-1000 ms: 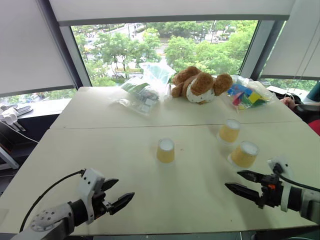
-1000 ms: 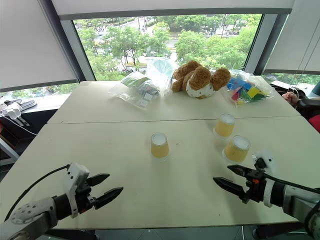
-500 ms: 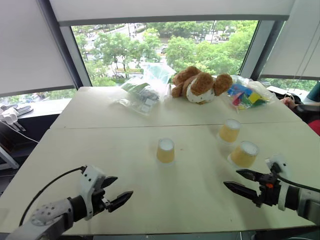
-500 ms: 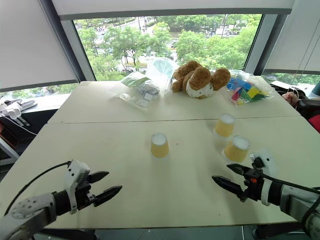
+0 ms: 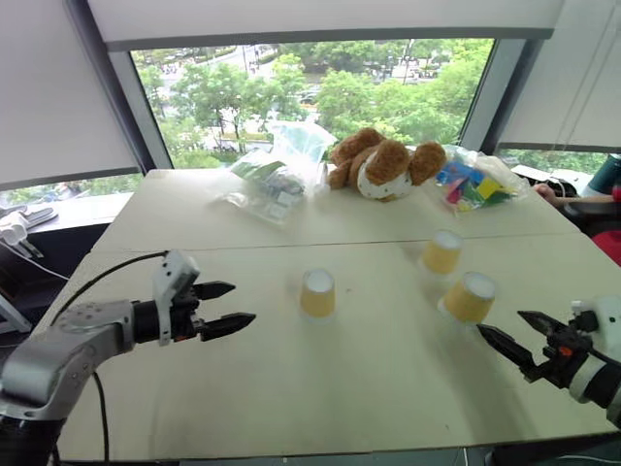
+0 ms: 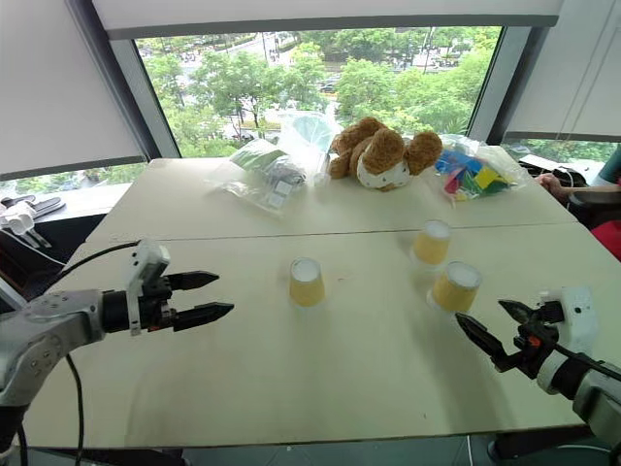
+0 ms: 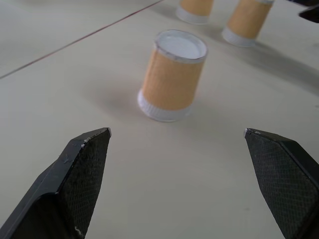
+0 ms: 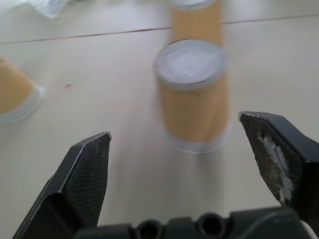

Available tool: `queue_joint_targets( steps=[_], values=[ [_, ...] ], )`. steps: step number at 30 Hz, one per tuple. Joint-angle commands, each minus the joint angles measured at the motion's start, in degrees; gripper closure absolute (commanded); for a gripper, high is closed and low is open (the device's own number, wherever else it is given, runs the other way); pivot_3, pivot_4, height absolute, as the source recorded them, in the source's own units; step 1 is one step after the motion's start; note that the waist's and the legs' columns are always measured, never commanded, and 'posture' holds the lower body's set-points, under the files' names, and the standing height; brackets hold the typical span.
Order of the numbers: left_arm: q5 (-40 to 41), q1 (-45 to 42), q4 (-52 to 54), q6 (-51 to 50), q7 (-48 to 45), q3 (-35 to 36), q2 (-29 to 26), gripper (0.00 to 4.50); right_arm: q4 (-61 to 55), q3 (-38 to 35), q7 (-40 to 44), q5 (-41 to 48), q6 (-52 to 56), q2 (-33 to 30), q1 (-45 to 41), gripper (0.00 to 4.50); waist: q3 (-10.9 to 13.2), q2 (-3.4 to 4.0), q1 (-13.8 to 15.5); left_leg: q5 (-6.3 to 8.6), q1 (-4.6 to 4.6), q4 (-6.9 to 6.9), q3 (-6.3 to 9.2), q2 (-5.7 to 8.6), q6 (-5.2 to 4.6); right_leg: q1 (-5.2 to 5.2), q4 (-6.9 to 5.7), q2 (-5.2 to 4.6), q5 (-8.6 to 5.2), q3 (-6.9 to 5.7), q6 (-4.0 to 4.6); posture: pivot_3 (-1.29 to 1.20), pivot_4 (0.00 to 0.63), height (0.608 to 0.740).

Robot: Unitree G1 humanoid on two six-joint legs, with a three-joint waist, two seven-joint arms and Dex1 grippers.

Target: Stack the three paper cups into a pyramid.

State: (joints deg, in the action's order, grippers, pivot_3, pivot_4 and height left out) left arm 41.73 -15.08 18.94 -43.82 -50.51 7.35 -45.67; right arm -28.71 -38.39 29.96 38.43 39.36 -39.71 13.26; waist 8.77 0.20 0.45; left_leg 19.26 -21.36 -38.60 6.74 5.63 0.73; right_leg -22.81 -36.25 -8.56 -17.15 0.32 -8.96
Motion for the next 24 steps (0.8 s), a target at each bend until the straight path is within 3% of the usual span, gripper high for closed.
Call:
queue_joint_targets(
  steps=[1,10,24],
  values=[
    [1.44,-0.01,3.64,-1.2,0.77,-0.12,0.85,0.09,2.93,0.87,-1.56,-2.2,-4.09,1.02,-4.15,0.0,0.0,0.0,-0.51,0.0,0.0,0.0,0.0,-0.02,0.0,0.0,0.0,0.01,0.0,0.0,0.0,0.0,0.15,0.74],
    [1.44,5.07,8.51,-2.14,3.84,-0.27,2.44,0.09,14.58,9.27,-0.71,-5.08,-8.18,2.54,-16.26,0.0,0.0,0.01,-1.0,0.0,-0.01,-0.05,0.0,-0.01,0.0,-0.02,-0.03,-0.01,0.0,0.0,0.0,0.0,0.15,0.74],
    [-1.0,7.84,9.13,-0.51,6.77,-1.75,3.68,0.09,27.59,15.41,2.66,-8.37,-13.35,3.68,-24.7,0.0,-0.01,0.01,-1.13,0.0,-0.02,-0.18,0.04,0.01,0.0,0.04,-0.06,-0.01,0.0,0.0,0.0,0.0,0.15,0.74]
  ],
)
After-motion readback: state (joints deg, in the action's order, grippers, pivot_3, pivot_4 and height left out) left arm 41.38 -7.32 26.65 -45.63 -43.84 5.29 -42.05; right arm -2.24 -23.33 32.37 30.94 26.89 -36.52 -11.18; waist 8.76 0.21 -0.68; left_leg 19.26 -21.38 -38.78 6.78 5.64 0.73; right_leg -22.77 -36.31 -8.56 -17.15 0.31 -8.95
